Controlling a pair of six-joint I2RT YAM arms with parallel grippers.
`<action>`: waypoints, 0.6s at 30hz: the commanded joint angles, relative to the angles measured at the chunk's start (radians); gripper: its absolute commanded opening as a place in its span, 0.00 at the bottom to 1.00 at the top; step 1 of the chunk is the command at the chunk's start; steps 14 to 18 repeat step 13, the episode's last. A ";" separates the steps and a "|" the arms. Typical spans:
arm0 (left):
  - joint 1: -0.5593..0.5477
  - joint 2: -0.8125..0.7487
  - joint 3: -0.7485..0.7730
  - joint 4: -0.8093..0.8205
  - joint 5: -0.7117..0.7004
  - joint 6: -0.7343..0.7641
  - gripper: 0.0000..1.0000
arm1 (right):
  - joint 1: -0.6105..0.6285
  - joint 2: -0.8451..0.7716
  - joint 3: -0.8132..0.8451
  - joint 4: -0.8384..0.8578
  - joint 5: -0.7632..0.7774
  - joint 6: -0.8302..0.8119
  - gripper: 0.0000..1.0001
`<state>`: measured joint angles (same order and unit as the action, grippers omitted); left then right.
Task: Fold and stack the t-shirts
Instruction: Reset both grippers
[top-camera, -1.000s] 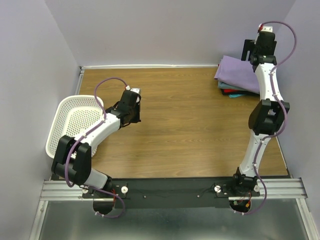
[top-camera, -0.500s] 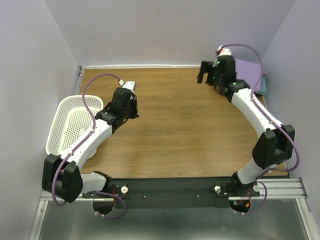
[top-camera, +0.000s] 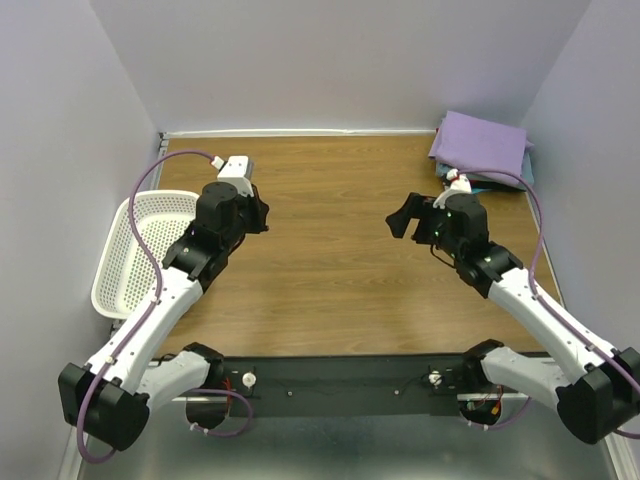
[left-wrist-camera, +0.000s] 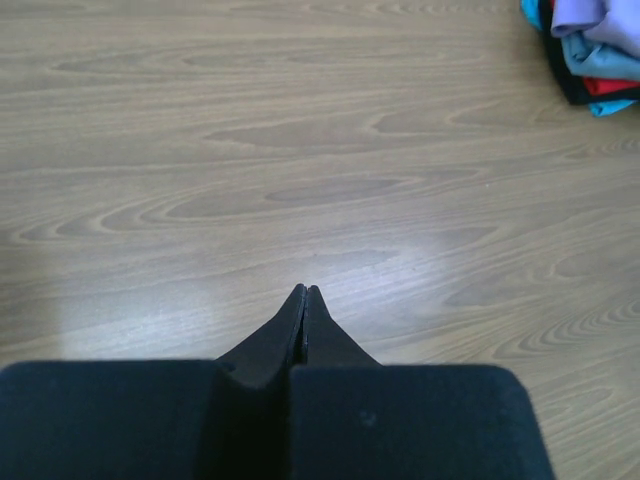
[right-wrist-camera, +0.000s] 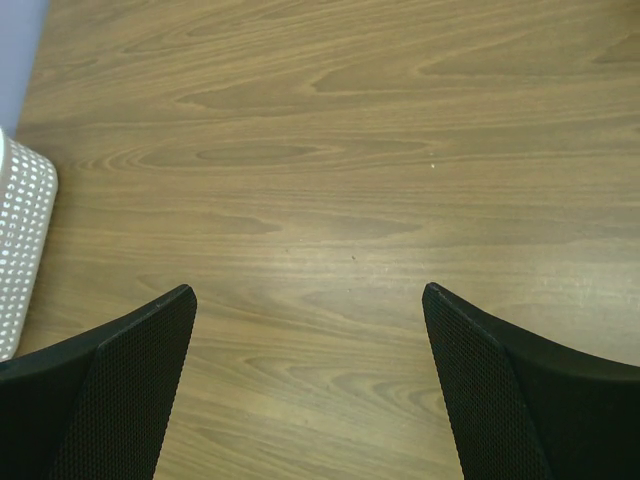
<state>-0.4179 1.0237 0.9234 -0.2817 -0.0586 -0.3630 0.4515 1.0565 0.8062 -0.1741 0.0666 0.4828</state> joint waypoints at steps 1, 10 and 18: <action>0.004 -0.034 -0.021 0.050 0.006 0.007 0.00 | -0.002 -0.056 -0.047 0.022 0.055 0.037 1.00; 0.004 -0.011 -0.017 0.039 -0.014 0.013 0.00 | -0.001 -0.046 -0.039 0.019 0.097 0.048 1.00; 0.004 -0.013 -0.018 0.041 -0.014 0.012 0.00 | -0.002 -0.065 -0.044 0.021 0.165 0.056 1.00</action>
